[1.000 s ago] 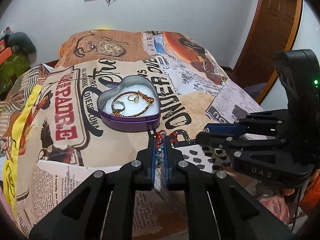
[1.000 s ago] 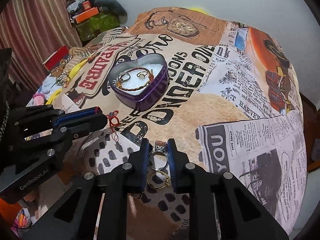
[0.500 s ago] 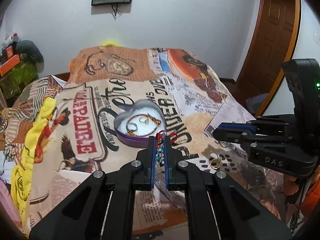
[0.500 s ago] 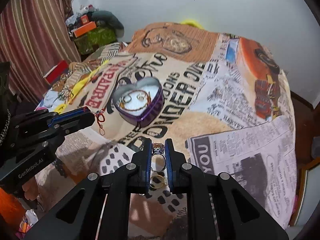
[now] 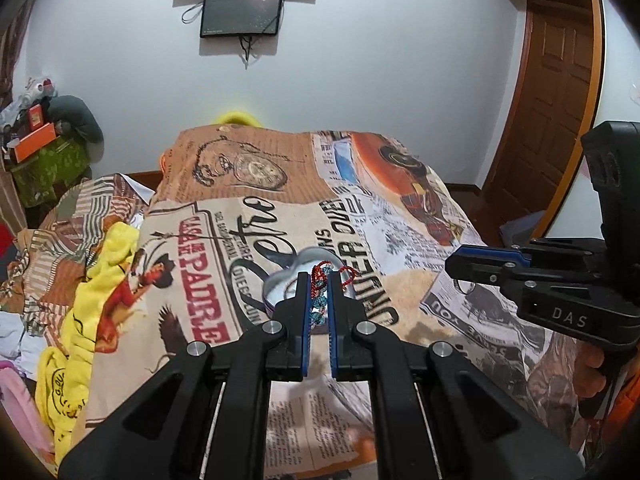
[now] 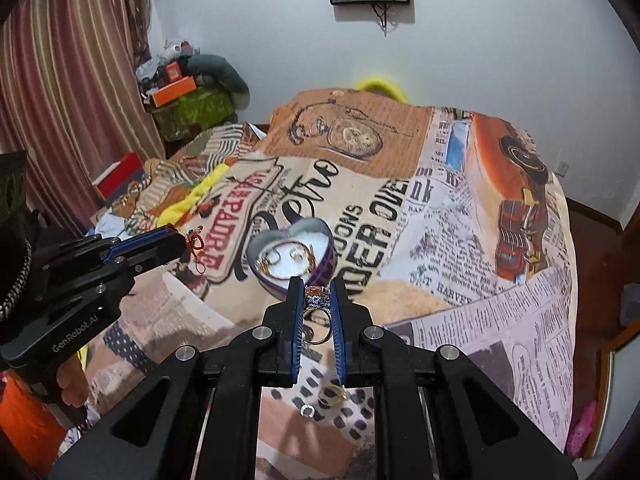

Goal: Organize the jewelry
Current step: 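Carry the bracelet and ring over the heart tin and open both grippers inside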

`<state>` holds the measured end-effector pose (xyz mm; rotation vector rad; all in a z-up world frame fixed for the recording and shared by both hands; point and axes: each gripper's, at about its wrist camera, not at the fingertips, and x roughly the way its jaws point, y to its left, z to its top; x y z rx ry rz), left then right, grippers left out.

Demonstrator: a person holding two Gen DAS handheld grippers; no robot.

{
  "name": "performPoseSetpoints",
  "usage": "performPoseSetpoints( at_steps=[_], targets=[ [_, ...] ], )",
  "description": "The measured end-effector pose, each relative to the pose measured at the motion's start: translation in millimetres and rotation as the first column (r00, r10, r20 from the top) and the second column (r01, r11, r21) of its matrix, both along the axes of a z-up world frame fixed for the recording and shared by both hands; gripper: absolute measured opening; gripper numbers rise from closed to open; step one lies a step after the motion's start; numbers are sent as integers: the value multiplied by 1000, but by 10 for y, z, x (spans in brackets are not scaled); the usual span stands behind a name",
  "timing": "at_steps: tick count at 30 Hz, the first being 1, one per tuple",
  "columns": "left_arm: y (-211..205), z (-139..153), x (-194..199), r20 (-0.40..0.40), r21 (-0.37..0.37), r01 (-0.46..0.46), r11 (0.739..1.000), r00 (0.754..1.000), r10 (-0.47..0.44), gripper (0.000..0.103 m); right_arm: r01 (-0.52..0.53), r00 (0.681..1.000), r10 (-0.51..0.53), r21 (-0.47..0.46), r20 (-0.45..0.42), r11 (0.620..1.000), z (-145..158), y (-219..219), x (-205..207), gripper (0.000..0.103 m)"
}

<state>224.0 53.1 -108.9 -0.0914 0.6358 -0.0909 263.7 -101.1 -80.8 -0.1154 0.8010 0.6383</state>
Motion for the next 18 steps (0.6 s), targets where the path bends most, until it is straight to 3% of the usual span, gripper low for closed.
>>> performPoseSetpoints(
  at_steps=[18],
  targets=[
    [231, -205, 401, -42, -15, -34, 999, 999, 33, 6, -35, 999, 36, 29, -34, 999, -87, 364, 335, 12]
  ],
)
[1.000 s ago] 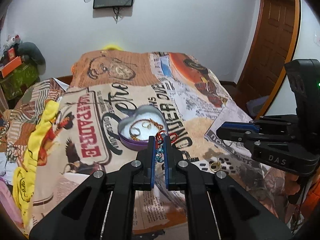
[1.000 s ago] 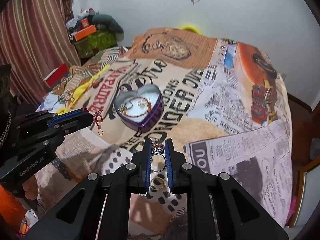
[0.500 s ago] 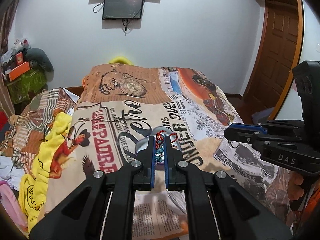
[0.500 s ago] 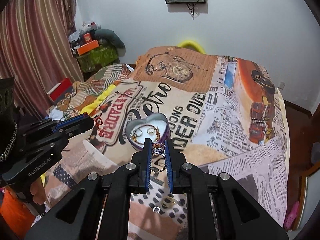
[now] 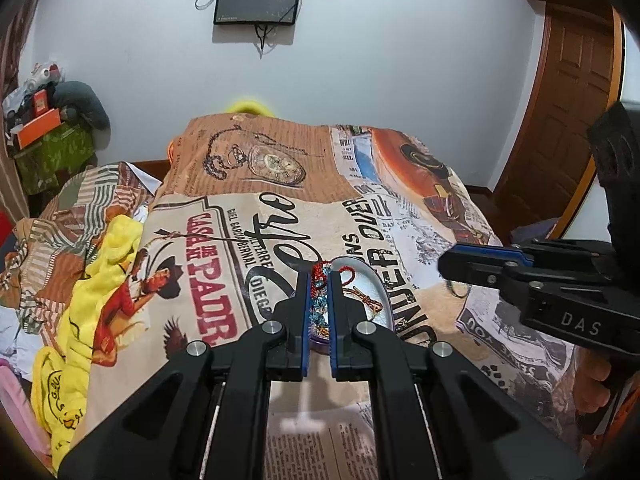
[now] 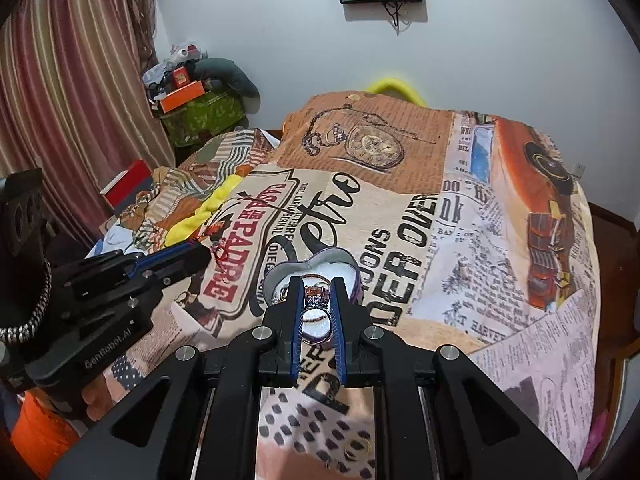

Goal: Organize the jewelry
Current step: 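Carry the bracelet and ring over the heart tin and open both grippers inside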

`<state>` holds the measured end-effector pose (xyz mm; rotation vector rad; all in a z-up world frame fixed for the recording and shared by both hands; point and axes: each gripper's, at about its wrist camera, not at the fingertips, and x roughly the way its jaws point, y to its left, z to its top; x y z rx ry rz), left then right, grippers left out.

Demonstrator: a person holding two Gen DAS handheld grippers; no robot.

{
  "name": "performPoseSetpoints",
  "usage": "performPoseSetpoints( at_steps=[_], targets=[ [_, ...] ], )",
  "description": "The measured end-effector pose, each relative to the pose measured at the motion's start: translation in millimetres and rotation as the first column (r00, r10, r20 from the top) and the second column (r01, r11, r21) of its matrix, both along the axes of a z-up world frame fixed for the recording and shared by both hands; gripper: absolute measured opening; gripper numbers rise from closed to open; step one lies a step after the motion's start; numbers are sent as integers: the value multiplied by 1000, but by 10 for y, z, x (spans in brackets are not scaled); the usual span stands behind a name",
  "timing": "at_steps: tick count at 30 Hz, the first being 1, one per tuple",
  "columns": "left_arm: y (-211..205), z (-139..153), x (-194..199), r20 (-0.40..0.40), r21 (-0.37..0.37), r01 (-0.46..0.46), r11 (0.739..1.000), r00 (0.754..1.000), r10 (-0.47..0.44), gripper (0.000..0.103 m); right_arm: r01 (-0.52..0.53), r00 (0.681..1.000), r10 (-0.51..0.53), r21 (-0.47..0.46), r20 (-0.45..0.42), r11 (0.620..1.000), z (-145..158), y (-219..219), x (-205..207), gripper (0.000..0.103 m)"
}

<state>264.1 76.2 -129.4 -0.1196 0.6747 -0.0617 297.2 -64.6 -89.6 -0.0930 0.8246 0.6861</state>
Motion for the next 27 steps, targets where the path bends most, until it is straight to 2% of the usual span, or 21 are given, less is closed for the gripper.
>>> performPoseSetpoints(
  at_steps=[12, 20, 27],
  targets=[
    [-6, -312, 380, -88, -27, 30, 999, 996, -32, 6, -37, 994, 35, -20, -103, 999, -222, 201, 298, 12],
    [40, -460, 513, -126, -26, 23, 999, 992, -26, 6, -59, 987, 50, -56, -151, 997, -444, 303, 310, 12],
    [117, -574, 555, -161, -64, 16, 998, 987, -26, 6, -76, 984, 63, -74, -165, 994, -516, 370, 319, 12]
  ],
)
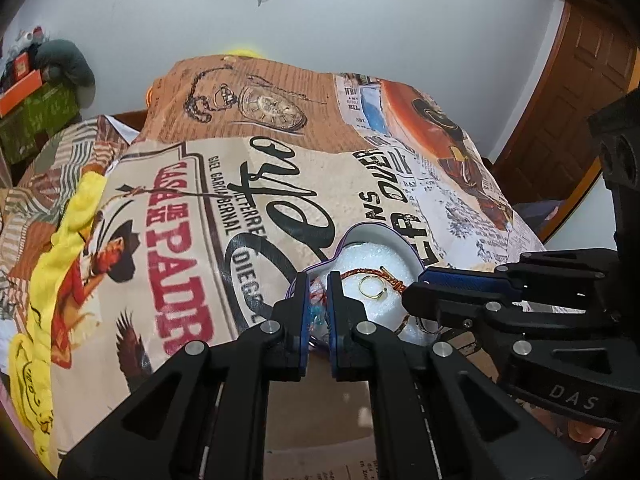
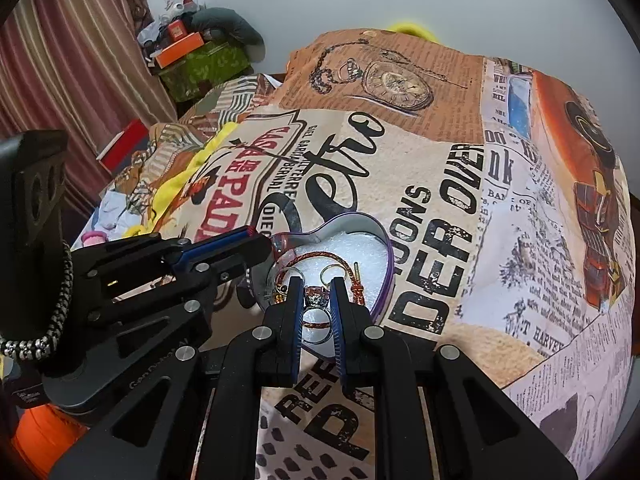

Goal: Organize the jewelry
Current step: 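Carry the bracelet and ring over the heart tin and open both grippers inside, then withdraw both grippers from the tin toward the remaining rings on the bed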

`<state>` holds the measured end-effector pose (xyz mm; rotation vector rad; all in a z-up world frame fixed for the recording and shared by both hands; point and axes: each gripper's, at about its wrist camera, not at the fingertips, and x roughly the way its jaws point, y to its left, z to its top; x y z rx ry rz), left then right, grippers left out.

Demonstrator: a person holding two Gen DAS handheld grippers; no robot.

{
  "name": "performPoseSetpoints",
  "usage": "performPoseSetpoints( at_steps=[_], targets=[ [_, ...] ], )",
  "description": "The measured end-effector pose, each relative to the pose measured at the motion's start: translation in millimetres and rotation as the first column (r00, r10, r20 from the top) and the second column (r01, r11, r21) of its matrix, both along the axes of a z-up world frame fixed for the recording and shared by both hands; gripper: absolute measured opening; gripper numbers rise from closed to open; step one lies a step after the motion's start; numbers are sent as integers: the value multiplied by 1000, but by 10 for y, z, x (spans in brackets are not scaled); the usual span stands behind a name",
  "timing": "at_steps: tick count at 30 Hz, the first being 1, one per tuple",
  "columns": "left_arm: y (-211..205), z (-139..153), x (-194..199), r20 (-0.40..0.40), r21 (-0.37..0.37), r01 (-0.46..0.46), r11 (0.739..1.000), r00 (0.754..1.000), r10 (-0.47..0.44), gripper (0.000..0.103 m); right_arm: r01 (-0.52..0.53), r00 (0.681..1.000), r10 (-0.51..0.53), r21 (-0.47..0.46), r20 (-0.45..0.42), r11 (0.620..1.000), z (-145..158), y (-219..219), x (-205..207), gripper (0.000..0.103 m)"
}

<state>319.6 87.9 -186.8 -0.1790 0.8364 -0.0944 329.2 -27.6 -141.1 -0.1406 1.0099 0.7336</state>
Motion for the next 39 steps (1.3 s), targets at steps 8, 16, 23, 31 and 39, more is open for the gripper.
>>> performPoseSetpoints(
  at_steps=[8, 16, 23, 31, 39],
  targets=[
    [68, 64, -63, 6, -14, -18, 1000, 1000, 19, 6, -16, 999, 18, -41, 43, 999, -3, 59, -56, 13],
    [57, 281, -209, 39, 7, -23, 1000, 999, 23, 8, -4, 994, 11, -63, 109, 998, 146, 19, -168, 24],
    [-72, 490, -433, 64, 67, -12, 998, 998, 8, 8, 37, 989, -30, -48, 143, 998, 348, -166, -305, 24],
    [-224, 607, -669, 69, 80, 8, 997, 998, -13, 17, 91, 981, -83, -41, 177, 995, 496, -477, -482, 24],
    [-505, 512, -812, 20, 61, 58, 996, 998, -60, 26, 136, 976, -126, -48, 178, 990, 466, -813, -667, 24]
  ],
)
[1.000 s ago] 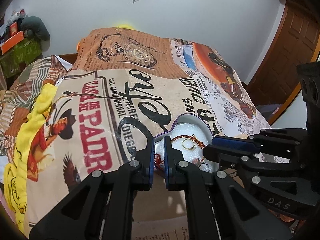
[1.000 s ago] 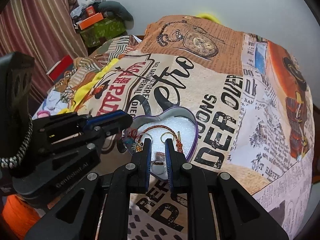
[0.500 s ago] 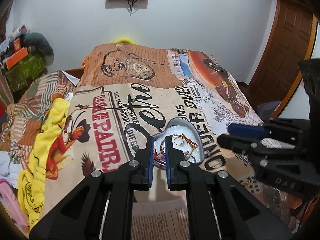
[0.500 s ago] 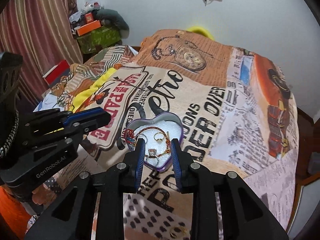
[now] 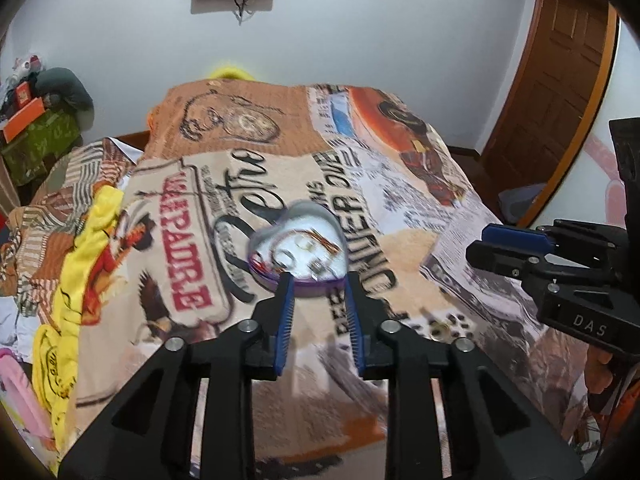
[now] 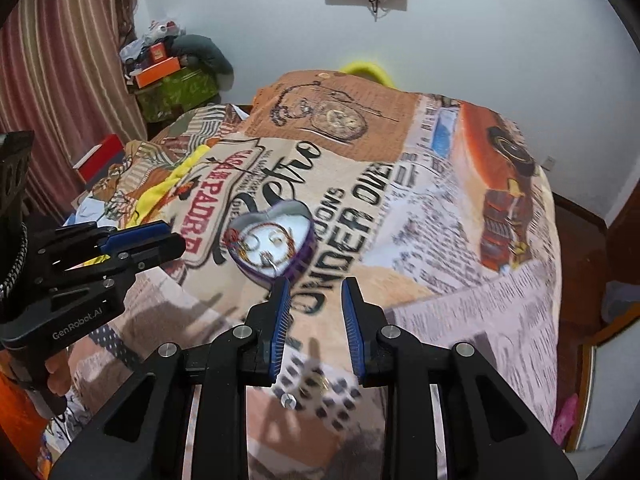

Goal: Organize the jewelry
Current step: 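Withdraw both grippers from the tin toward the remaining rings on the bed, then grasp a small silver ring with the left gripper while the right gripper grasps a gold ring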

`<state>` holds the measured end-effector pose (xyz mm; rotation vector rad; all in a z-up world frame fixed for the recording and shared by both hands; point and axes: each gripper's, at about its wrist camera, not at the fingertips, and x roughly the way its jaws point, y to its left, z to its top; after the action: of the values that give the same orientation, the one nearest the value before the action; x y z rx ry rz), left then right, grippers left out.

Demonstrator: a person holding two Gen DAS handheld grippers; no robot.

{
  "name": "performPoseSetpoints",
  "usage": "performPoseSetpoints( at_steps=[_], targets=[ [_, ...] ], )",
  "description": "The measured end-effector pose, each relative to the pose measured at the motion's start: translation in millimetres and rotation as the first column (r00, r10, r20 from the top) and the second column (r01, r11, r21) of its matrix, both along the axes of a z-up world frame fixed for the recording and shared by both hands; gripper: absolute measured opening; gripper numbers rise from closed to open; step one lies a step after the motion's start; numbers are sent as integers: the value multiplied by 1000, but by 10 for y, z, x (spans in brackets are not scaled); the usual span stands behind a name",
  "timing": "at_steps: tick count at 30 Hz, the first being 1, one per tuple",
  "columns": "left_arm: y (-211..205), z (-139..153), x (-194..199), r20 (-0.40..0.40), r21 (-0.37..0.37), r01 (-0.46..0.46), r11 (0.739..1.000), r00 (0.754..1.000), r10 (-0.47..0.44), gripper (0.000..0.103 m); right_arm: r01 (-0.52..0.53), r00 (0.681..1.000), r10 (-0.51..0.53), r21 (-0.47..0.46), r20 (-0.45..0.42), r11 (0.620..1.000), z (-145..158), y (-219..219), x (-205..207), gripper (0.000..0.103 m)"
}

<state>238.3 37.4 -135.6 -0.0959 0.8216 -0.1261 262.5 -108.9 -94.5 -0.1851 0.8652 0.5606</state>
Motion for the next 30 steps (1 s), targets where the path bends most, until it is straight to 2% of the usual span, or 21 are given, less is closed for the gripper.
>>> performPoseSetpoints(
  at_steps=[9, 13, 17, 22, 26, 28, 29, 30],
  targets=[
    [-546, -268, -110, -86, 18, 103, 994, 991, -101, 26, 43, 999, -43, -4, -23, 999, -158, -363, -192, 25],
    [-759, -401, -142, -126, 18, 146, 989, 982, -143, 26, 71, 997, -71, -1, -20, 997, -210, -491, -284, 40],
    [-962, -536, -175, -158, 40, 187, 981, 971, -179, 26, 88, 996, -88, 5, -26, 996, -267, -593, -341, 40],
    [-1071, -624, -137, -160, 59, 192, 980, 970, -181, 26, 104, 994, -103, 16, -40, 994, -341, -683, -395, 40],
    [-1054, -649, -102, -160, 30, 174, 984, 973, -167, 26, 113, 993, -112, 14, -41, 994, -374, -728, -422, 40],
    [-1044, -656, -116, -150, 32, 171, 985, 975, -164, 22, 112, 993, -111, 13, -42, 994, -385, -727, -426, 40],
    [-1043, -661, -118, -147, 35, 172, 985, 975, -165, 13, 112, 993, -111, 11, -42, 994, -390, -727, -427, 40],
    [-1026, -664, -129, -144, 37, 171, 985, 976, -164, 9, 111, 993, -111, 11, -42, 994, -394, -722, -424, 40]
  ],
)
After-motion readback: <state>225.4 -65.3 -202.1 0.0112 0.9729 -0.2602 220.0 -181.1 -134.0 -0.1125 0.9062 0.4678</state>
